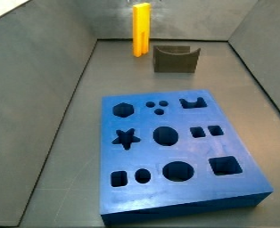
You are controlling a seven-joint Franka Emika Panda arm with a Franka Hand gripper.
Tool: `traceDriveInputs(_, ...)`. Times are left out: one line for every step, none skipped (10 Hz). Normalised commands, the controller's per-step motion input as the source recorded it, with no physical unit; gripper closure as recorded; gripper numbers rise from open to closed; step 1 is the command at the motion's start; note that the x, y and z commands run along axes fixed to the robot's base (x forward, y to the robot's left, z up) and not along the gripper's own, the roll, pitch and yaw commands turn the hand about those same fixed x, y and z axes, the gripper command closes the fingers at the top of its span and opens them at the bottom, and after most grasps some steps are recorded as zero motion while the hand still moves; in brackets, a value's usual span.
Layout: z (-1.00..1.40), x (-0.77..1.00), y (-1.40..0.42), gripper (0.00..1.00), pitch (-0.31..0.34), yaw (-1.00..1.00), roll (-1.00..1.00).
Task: Pick up the double-square object. Move up. Move to above the board. Insert the double-square object.
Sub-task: Pick up the double-square object.
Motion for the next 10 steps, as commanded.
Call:
traceDriveInputs(-0.37, 0.15, 0.00, 0.00, -0.043, 0.86, -0.01)
traceDriveInputs(-0.36, 0.13, 0.00, 0.00, -0.049, 0.88, 0.00)
traceDriveInputs(-0.35, 0.05, 0.00, 0.00, -0.041, 0.95, 0.00)
traceDriveInputs(-0.34, 0.00, 0.00, 0.00, -0.029, 1.00, 0.00)
traceDriveInputs(-0.41, -0.07, 0.13, 0.00, -0.011, 1.00, 0.00)
traceDriveInputs(-0.35, -0.09, 0.25, 0.00, -0.030, 0.97, 0.00)
traceDriveInputs(-0.23, -0.16, 0.39, 0.00, -0.043, 0.86, -0.01)
traceDriveInputs(0.00, 0.00, 0.09, 0.00, -0.034, 0.09, -0.04)
traceDriveInputs(0.00, -0.02, 0.00, 0.00, 0.000, 0.00, 0.00)
traceDriveInputs(-0.12, -0.30, 0.02, 0.00, 0.000, 0.00, 0.01)
